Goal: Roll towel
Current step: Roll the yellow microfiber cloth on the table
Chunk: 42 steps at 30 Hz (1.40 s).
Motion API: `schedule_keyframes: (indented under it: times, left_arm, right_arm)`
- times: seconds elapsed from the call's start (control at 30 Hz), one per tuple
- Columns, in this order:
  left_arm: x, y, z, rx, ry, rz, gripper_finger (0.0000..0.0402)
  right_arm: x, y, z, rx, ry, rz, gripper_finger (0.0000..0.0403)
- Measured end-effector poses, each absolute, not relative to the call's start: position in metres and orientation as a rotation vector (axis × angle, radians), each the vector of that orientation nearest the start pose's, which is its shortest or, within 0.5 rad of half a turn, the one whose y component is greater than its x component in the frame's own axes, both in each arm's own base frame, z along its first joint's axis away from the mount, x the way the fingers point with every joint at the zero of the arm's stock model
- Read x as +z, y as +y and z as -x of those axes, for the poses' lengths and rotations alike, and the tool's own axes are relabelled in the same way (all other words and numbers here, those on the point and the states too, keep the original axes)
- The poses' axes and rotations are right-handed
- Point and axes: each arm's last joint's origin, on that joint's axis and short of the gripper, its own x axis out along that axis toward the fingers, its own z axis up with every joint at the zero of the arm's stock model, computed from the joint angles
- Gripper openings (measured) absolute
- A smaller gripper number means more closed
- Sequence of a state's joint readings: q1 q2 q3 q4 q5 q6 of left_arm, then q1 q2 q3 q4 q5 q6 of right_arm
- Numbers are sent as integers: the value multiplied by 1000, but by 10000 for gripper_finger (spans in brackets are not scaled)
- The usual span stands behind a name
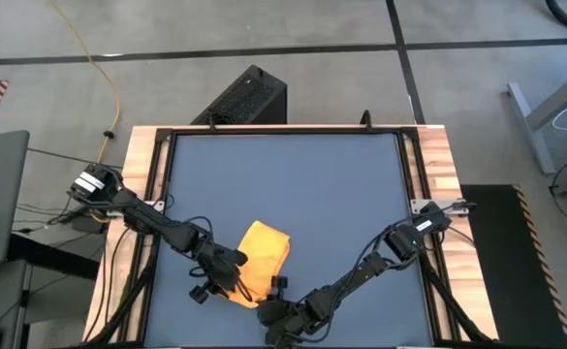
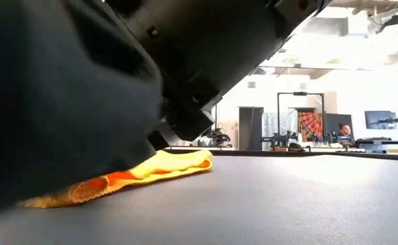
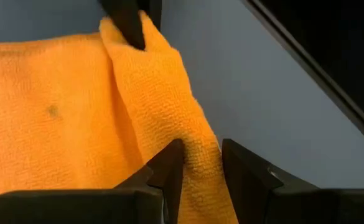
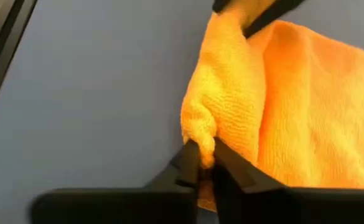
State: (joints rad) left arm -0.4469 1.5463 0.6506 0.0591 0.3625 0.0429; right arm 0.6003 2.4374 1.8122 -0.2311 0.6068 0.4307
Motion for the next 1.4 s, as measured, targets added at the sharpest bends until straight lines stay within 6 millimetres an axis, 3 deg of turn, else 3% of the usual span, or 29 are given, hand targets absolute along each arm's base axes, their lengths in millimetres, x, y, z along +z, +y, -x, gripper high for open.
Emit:
schedule_keyframes:
  times: [0.07, 0.23, 0.53, 0.73, 0.87, 1.03, 1.23, 1.4]
  left_arm:
    - [143, -129, -245, -778, 847, -76, 100]
    - [143, -129, -245, -778, 848, -85, 100]
    - [145, -130, -247, -785, 813, -86, 100]
    - [155, -133, -256, -794, 646, -111, 100]
    - [160, -125, -266, -622, 560, -165, 100]
    - [137, -110, -273, -532, 694, -148, 79]
    - [105, -107, -276, -506, 830, -102, 24]
    - [97, -106, -276, -418, 897, -37, 4]
  right_arm:
    - [110, 279, -433, -174, 675, 11, 23]
    - [117, 286, -432, -183, 627, -169, 25]
    - [125, 318, -416, -176, 544, -458, 22]
    - [124, 320, -413, -203, 555, -526, 23]
    - [123, 319, -412, -209, 563, -521, 23]
    - [124, 319, -412, -208, 566, -512, 24]
    - [126, 314, -414, -202, 604, -524, 25]
    - [139, 309, -406, -239, 659, -535, 25]
